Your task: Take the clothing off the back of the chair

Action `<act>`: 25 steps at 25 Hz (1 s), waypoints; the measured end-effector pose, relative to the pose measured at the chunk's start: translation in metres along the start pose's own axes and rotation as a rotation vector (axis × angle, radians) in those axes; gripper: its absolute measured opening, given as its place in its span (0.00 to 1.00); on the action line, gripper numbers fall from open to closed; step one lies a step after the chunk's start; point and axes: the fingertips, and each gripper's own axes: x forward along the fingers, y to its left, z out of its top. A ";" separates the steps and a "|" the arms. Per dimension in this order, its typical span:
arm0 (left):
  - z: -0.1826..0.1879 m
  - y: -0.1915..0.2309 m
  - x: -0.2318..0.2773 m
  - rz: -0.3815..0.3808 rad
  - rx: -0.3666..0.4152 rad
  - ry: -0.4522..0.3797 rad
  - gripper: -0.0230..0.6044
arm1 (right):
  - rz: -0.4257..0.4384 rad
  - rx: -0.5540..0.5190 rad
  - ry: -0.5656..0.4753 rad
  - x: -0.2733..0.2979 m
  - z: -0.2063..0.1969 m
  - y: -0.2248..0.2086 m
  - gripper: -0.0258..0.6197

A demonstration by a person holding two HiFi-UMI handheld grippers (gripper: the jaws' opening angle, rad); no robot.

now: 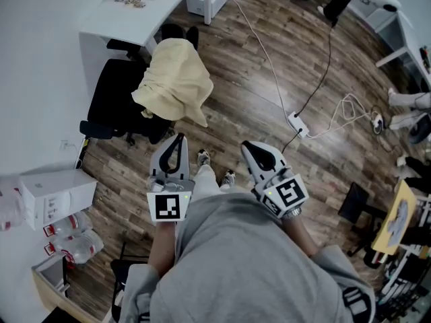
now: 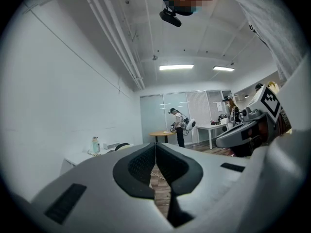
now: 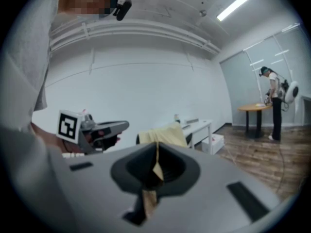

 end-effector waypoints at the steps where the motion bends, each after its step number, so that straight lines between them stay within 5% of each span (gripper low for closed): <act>1: 0.001 0.003 0.005 -0.002 -0.005 0.003 0.09 | -0.006 0.001 0.003 0.004 0.001 -0.003 0.09; 25: -0.002 0.074 0.080 -0.095 0.029 0.054 0.12 | -0.086 0.029 -0.016 0.089 0.024 -0.024 0.09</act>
